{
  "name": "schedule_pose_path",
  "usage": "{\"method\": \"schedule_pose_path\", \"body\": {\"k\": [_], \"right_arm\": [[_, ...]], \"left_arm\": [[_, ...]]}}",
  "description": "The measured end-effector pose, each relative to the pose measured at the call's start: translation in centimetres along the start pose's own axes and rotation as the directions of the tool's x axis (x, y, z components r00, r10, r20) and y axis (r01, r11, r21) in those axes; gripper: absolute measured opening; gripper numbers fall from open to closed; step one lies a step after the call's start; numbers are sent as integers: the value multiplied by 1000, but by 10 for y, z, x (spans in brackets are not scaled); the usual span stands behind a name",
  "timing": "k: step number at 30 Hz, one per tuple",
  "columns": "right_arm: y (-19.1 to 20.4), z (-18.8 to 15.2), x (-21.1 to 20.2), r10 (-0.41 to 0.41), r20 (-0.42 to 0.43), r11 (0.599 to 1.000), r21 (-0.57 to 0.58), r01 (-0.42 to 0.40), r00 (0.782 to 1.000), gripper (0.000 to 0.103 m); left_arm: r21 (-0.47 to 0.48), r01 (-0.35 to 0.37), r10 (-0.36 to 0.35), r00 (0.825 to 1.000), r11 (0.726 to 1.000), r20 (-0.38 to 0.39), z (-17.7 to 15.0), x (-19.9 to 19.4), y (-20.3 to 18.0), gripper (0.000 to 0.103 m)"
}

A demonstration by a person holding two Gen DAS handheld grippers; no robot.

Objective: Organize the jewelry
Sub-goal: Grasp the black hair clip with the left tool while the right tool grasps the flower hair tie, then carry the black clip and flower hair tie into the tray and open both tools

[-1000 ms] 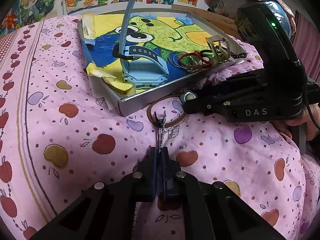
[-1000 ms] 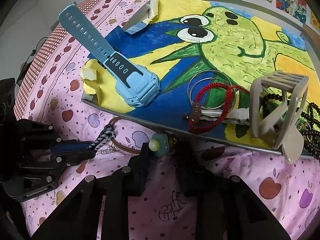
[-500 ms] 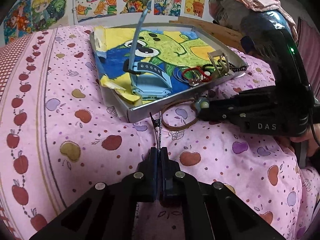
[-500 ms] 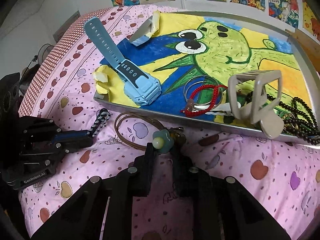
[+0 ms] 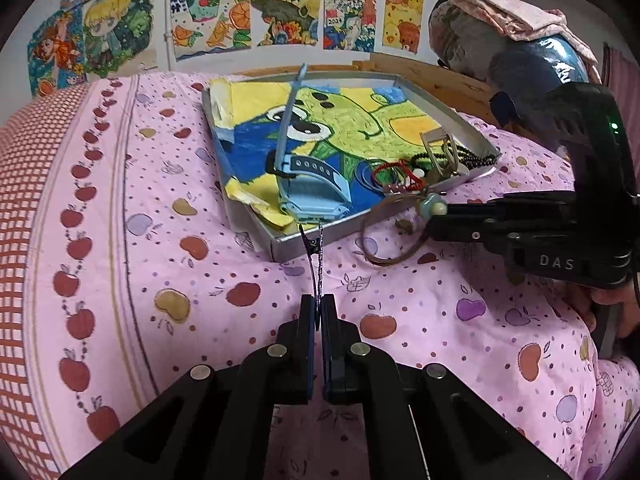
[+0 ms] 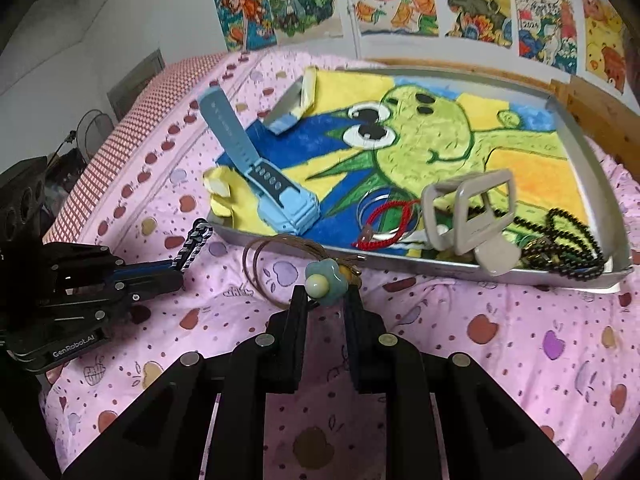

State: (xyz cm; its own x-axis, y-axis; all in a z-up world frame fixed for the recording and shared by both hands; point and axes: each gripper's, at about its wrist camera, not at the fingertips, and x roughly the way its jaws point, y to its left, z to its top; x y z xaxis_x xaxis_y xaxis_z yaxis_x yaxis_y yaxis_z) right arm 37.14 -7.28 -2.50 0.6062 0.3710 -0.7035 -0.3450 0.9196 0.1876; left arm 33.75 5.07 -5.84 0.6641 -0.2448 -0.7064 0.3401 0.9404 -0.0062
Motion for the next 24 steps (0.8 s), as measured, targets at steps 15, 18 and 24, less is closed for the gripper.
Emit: {"method": "schedule_pose_path", "body": {"k": [15,18,24], "right_arm": [[-13,13,-25,-35,162,998,60,25,986,16],[-19,23,-33,-49,199,997,68,37,979,16],[-43,51,-45,-114,252,990,112,88,961,16]], "left_arm": [[9,-63,63,996,998,57,22,-15,-9,4],[9,-52,52,995,999,82,36,-18,-12,4],[6,-10,9,993,1000,116,72,-9,-26,4]]}}
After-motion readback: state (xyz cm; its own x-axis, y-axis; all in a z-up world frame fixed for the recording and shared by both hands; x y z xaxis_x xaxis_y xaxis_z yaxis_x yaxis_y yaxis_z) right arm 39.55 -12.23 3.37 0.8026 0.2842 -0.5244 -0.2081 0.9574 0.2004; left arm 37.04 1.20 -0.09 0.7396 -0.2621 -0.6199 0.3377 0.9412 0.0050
